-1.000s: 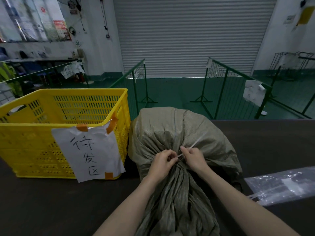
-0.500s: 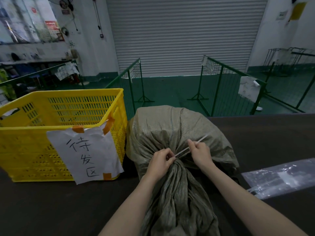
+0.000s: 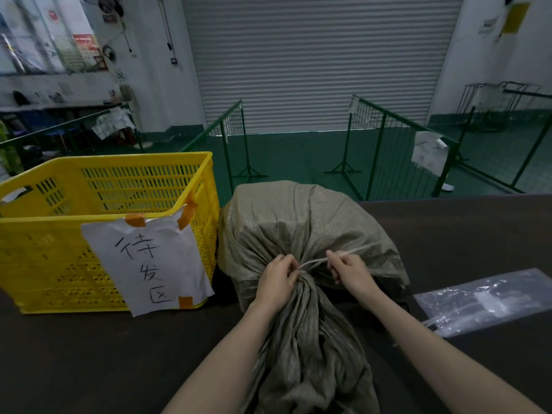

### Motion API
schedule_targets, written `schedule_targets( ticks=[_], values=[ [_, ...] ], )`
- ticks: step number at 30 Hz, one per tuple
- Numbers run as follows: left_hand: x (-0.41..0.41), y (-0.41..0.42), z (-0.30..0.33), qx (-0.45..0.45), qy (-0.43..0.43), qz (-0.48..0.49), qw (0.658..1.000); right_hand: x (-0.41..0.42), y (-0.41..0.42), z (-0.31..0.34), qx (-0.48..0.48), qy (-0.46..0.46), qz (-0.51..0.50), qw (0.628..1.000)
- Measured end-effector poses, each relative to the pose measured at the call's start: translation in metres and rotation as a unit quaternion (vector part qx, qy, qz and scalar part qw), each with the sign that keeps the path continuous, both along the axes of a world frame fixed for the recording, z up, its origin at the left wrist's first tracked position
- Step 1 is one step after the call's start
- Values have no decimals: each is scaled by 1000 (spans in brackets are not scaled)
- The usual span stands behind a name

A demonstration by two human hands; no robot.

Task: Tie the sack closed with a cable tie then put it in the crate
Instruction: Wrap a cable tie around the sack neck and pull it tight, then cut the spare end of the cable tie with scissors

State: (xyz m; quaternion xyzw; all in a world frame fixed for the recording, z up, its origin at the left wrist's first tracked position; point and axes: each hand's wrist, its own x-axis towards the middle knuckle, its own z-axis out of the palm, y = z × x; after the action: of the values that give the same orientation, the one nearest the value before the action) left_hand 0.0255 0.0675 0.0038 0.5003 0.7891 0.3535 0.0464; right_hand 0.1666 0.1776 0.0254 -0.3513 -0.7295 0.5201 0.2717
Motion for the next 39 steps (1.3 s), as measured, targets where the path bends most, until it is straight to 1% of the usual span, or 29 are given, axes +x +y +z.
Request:
schedule_targets(
  ticks=[2, 5, 8, 11, 13, 15, 19, 23, 27, 30, 32, 36, 39],
  values=[
    [1, -1, 2, 5, -8, 4, 1000, 12, -2, -3, 4, 4, 5, 1000],
    [1, -2, 4, 2, -13, 8, 1000, 29, -4, -14, 49, -26, -4, 998],
    [0, -3, 4, 3, -16, 11, 1000, 47, -2, -25, 110, -58, -48, 991],
    [0, -4, 3, 2, -14, 15, 1000, 65, 3, -37, 137, -86, -93, 982],
    [0, -5, 2, 2, -14, 17, 1000, 77, 10, -48, 144, -129, -119, 974],
    [1, -4, 1, 1, -12, 19, 1000, 87, 18, -61, 149, -196, -123, 961],
    [2, -3, -1, -1, -4, 24, 1000, 100, 32, -85, 129, -329, -88, 931],
    [0, -2, -2, -5, 3, 23, 1000, 102, 34, -98, 125, -392, -74, 908],
    [0, -2, -2, -12, 11, 21, 1000, 98, 35, -102, 130, -425, -87, 891],
    [1, -2, -2, -21, 17, 22, 999, 92, 36, -101, 156, -469, -97, 864],
    [1, -2, -1, -24, 20, 21, 999, 89, 37, -99, 153, -491, -104, 851],
    [2, -4, 0, -26, 29, 17, 999, 88, 37, -99, 109, -508, -122, 846],
    [3, -3, 0, -28, 33, 21, 999, 88, 36, -98, 90, -503, -129, 850]
  ],
)
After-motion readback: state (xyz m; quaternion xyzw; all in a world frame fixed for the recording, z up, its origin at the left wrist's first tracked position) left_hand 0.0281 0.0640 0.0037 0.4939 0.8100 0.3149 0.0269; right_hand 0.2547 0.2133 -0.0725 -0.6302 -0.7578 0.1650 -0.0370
